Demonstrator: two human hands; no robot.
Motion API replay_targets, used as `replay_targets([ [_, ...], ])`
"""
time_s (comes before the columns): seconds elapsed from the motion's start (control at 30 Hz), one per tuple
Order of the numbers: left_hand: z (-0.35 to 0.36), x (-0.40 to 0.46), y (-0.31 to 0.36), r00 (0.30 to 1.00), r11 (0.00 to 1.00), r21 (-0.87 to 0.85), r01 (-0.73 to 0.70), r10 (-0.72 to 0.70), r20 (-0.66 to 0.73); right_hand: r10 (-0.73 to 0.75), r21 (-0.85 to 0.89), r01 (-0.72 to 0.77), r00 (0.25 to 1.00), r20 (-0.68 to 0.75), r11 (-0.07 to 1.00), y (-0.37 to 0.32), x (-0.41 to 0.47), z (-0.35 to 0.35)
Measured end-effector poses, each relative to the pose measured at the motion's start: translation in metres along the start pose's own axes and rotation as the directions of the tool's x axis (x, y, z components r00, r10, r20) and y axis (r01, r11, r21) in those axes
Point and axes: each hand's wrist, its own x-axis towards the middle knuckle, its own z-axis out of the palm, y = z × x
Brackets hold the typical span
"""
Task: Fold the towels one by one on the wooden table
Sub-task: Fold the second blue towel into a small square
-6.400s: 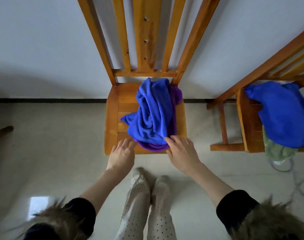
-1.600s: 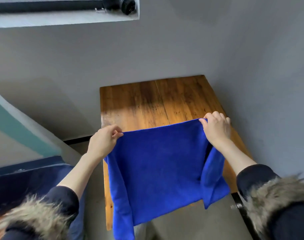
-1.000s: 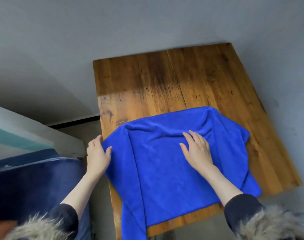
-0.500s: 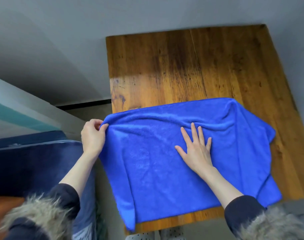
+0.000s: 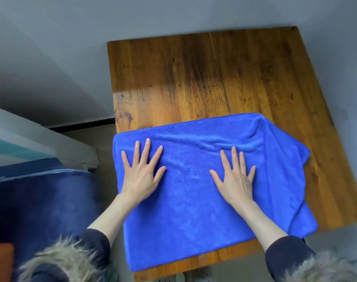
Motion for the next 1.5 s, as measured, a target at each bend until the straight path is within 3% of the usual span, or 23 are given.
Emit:
replay_targets([
  [0.13,0.000,0.016,0.011,0.999,0.999,0.032,0.034,-0.034,0.006,-0.047,0.010,0.047,0.999,0.015,0.999,0.026,0.007,-0.001],
  [0.27,-0.004,0.025,0.050,0.994,0.994,0.050,-0.093,0.095,-0.046,-0.100,0.181,0.111,0.993,-0.070,0.977,0.036,0.007,-0.007],
  [0.4,0.001,0.025,0.113,0.957,0.956,0.054,-0.288,0.290,-0.028,0.012,0.302,0.104,0.934,-0.358,0.948,0.065,-0.009,-0.019],
  [0.5,0.009,0.029,0.160,0.922,0.920,0.070,-0.386,0.387,0.003,0.224,0.327,-0.070,0.858,-0.462,0.942,0.106,-0.025,-0.025],
  [0.6,0.016,0.033,0.200,0.876,0.871,0.092,-0.483,0.479,0.060,0.493,0.474,-0.327,0.823,-0.282,0.818,0.148,-0.036,-0.023],
  [0.7,0.025,0.036,0.231,0.853,0.850,0.102,-0.517,0.503,0.136,0.621,0.518,-0.514,0.783,-0.042,0.684,0.169,-0.043,-0.016],
  [0.87,0.026,0.039,0.258,0.886,0.887,0.124,-0.445,0.416,0.208,0.574,0.643,-0.438,0.819,-0.004,0.629,0.187,-0.046,-0.010],
  [0.97,0.008,0.041,0.270,0.895,0.895,0.011,-0.446,0.445,0.032,0.559,0.747,-0.351,0.828,-0.033,0.564,0.193,-0.047,-0.016],
  [1.07,-0.005,0.054,0.293,0.768,0.770,0.001,-0.639,0.637,-0.067,0.495,0.817,-0.241,0.866,-0.062,0.524,0.193,-0.050,-0.022],
  [1.13,-0.012,0.064,0.318,0.621,0.621,0.029,-0.783,0.783,-0.030,0.436,0.857,-0.173,0.897,-0.066,0.486,0.191,-0.053,-0.024],
  [1.2,-0.014,0.068,0.343,0.523,0.522,0.022,-0.852,0.851,0.050,0.413,0.890,-0.134,0.908,-0.066,0.437,0.192,-0.055,-0.026],
  [1.37,-0.010,0.077,0.371,0.480,0.510,-0.112,-0.853,0.850,0.216,0.498,0.921,-0.107,0.861,-0.102,0.374,0.202,-0.058,-0.030],
  [1.5,-0.019,0.082,0.373,0.497,0.516,-0.169,-0.840,0.856,0.146,0.514,0.927,-0.133,0.855,-0.072,0.351,0.210,-0.056,-0.030],
])
